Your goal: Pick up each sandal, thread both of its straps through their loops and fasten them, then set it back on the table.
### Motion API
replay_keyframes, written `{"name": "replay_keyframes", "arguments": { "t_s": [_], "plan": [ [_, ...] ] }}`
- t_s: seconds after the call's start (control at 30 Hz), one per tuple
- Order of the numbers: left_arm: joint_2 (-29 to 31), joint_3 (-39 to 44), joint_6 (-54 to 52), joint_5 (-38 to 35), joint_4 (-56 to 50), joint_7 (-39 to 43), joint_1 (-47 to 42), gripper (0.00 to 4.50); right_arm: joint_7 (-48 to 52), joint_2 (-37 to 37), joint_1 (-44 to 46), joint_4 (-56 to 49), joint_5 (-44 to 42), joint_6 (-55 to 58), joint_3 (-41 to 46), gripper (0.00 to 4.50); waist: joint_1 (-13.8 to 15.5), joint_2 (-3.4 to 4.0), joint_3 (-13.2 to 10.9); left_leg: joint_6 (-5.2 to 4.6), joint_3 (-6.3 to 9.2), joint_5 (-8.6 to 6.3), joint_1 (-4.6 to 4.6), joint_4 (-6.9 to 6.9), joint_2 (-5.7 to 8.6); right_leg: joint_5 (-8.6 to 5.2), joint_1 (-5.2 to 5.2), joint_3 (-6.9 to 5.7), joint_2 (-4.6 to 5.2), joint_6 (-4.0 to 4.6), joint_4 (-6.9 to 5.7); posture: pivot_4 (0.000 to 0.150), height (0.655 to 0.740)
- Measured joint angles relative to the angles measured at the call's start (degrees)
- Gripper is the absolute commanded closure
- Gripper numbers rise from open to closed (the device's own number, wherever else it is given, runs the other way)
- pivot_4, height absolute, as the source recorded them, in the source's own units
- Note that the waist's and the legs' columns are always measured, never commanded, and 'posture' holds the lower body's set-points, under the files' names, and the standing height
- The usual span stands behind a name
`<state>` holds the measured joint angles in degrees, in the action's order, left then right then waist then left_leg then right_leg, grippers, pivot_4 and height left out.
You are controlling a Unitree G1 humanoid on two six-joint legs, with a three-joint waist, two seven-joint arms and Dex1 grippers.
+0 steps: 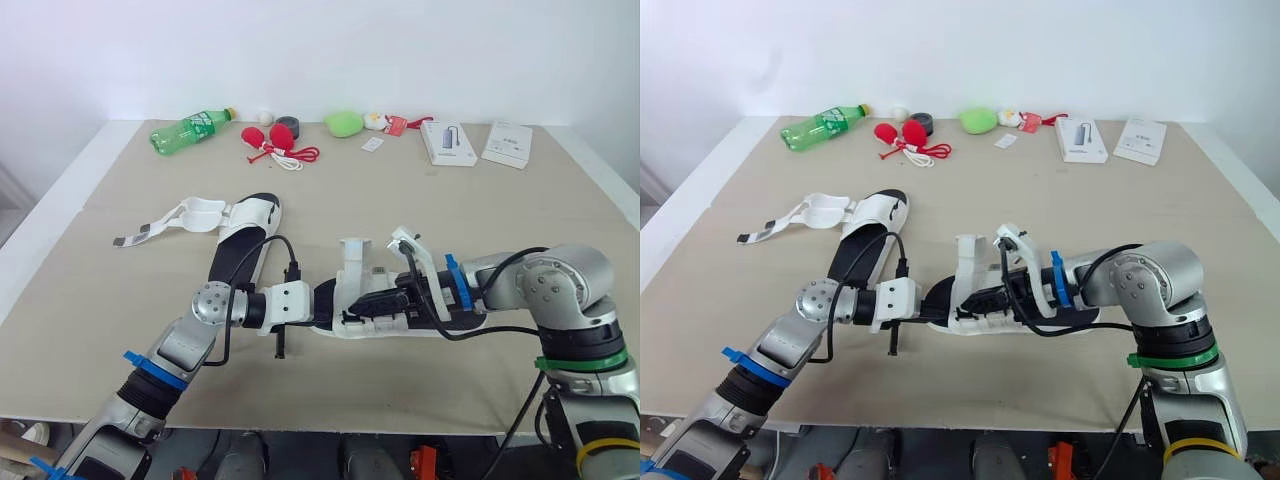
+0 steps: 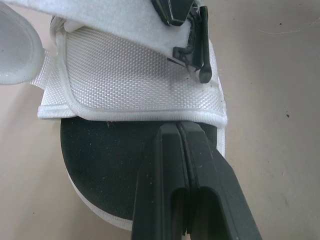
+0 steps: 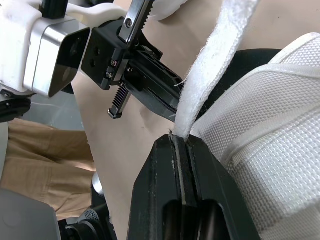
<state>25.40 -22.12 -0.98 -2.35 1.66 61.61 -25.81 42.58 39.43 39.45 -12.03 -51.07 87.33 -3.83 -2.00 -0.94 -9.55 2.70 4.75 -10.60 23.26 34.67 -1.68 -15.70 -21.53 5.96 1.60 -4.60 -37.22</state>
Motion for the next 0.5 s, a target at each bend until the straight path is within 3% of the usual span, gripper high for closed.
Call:
{"name": "replay_keyframes", "arguments": {
  "t_s": [0.5],
  "plan": [
    [-0.1, -0.1, 0.0, 0.1, 0.1, -0.1, 0.0, 4.50, 2.8, 3.8, -0.5, -2.2, 2.7, -6.7, -5.1, 4.48, 0.0, -0.01, 0.0, 0.00, 0.00, 0.00, -0.01, 0.00, 0.00, -0.01, 0.03, -0.01, 0.01, -0.01, 0.04, 0.150, 0.7400]
  ]
}}
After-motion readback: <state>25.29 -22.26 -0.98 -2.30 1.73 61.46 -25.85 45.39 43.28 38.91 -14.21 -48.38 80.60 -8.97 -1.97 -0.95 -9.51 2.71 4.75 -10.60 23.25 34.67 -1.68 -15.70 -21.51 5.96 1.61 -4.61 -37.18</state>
